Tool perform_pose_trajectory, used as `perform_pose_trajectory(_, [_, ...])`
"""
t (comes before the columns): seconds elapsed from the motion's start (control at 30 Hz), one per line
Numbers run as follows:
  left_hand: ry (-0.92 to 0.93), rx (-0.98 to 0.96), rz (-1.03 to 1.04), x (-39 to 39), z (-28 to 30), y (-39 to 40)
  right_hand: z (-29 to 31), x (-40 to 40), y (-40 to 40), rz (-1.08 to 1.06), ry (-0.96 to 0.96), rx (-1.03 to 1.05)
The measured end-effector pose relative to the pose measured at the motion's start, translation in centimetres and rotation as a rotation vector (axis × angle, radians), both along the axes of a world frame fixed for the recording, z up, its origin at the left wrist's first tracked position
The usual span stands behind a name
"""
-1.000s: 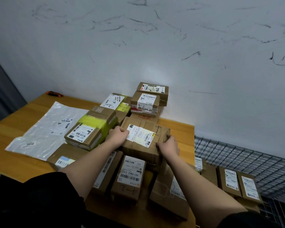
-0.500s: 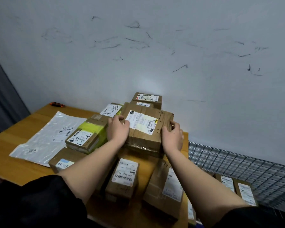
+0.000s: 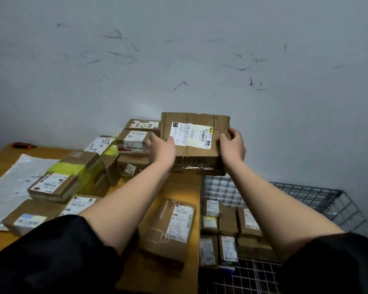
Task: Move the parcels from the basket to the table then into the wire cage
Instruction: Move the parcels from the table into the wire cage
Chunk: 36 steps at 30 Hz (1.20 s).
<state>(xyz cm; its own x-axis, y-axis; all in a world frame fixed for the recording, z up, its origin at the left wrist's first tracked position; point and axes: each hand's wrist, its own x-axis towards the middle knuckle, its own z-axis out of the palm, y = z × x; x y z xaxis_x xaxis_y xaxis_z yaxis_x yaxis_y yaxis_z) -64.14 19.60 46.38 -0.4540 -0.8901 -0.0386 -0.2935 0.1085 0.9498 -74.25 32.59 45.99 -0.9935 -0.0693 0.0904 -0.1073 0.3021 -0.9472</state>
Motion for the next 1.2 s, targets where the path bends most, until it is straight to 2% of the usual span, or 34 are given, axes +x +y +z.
perform_pose_trajectory(0.1, [0.065,0.158,-0.072,-2.4,-0.5,2.6,0.0,-1.3,3.9,-0.047,-0.032,0.008])
perform_pose_trajectory(0.33, [0.081,0.261,-0.328,-5.4,-3.0,8.9,-2.7,-1.1,12.6,-0.165,-0.114,0.017])
perform_pose_trajectory(0.47, [0.050,0.440,-0.514,-6.3,-4.9,12.9,-4.6,-0.7,17.4,-0.151,-0.217,0.027])
perform_pose_trajectory(0.63, [0.002,0.528,-0.620,-7.5,-7.5,17.6,-7.5,-1.6,22.8,-0.214,-0.307,0.046])
perform_pose_trajectory(0.77, [-0.041,0.580,-0.638,-9.6,-10.7,21.4,-10.6,-3.9,27.1,-0.289,-0.435,-0.034])
perform_pose_trajectory(0.93, [-0.149,0.571,-0.587,-13.5,-15.9,26.0,-15.9,-8.9,31.8,-0.222,-0.528,-0.024])
perform_pose_trajectory(1.07, [-0.270,0.585,-0.452,-16.0,-20.8,29.2,-21.0,-13.3,34.4,-0.122,-0.642,0.041])
perform_pose_trajectory(1.2, [-0.405,0.599,-0.343,-17.4,-25.8,31.0,-26.1,-16.1,35.8,-0.095,-0.772,0.022])
